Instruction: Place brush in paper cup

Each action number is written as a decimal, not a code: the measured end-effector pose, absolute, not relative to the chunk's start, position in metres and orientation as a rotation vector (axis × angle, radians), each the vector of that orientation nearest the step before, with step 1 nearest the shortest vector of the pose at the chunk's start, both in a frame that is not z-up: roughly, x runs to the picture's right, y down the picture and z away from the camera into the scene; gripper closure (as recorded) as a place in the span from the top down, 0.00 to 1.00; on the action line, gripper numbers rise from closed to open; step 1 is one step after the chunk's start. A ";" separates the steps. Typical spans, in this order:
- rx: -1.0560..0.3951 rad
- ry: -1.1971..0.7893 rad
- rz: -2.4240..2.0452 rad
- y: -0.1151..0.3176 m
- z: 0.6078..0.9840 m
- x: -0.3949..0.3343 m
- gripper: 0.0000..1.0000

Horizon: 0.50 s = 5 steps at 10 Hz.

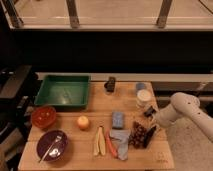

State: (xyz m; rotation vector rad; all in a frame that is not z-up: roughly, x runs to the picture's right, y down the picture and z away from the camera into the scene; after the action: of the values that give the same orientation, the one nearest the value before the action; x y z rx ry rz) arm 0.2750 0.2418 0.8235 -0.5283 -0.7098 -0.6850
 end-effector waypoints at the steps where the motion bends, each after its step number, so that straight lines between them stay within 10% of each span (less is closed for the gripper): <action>1: -0.530 -0.722 -0.687 0.243 0.824 0.270 0.06; 5: -0.522 -0.709 -0.695 0.241 0.820 0.265 0.06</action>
State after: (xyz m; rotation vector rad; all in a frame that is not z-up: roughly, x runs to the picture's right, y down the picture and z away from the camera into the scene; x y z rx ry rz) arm 0.2649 0.2408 0.8205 -0.5223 -0.7094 -0.6946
